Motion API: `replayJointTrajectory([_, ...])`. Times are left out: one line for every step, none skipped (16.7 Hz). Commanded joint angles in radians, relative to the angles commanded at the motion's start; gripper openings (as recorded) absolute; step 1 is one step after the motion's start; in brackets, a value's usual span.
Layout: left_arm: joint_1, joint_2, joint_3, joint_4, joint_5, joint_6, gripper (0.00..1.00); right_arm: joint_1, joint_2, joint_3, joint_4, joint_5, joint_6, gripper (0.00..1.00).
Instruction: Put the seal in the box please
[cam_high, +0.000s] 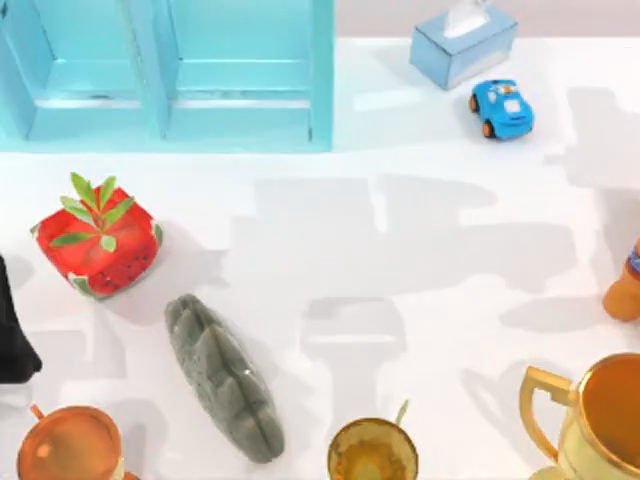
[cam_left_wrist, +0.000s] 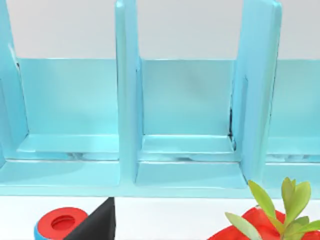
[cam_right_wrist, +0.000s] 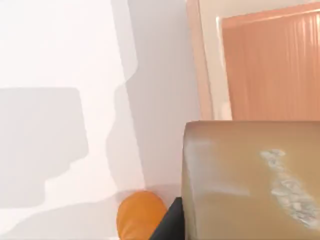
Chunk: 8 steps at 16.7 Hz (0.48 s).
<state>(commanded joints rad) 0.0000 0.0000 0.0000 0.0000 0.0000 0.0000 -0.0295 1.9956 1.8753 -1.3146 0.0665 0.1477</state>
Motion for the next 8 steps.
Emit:
replayJointTrajectory([0.0, 0.0, 0.0, 0.0, 0.0, 0.0, 1.0, -0.055, -0.018, -0.016, -0.002, 0.0, -0.054, 0.0])
replayJointTrajectory([0.0, 0.0, 0.0, 0.0, 0.0, 0.0, 1.0, -0.107, -0.036, -0.032, -0.006, -0.002, -0.111, 0.0])
replayJointTrajectory([0.0, 0.0, 0.0, 0.0, 0.0, 0.0, 1.0, -0.157, -0.052, -0.049, -0.013, -0.006, -0.17, 0.0])
replayJointTrajectory([0.0, 0.0, 0.0, 0.0, 0.0, 0.0, 1.0, -0.203, -0.067, -0.067, -0.021, -0.011, -0.229, 0.0])
replayJointTrajectory([0.0, 0.0, 0.0, 0.0, 0.0, 0.0, 1.0, -0.246, -0.081, -0.085, -0.031, -0.017, -0.287, 0.0])
replayJointTrajectory([0.0, 0.0, 0.0, 0.0, 0.0, 0.0, 1.0, -0.284, -0.095, -0.103, -0.04, -0.025, -0.343, 0.0])
replayJointTrajectory([0.0, 0.0, 0.0, 0.0, 0.0, 0.0, 1.0, -0.318, -0.107, -0.121, -0.05, -0.032, -0.399, 0.0])
replayJointTrajectory([0.0, 0.0, 0.0, 0.0, 0.0, 0.0, 1.0, -0.347, -0.118, -0.137, -0.06, -0.04, -0.448, 0.0])
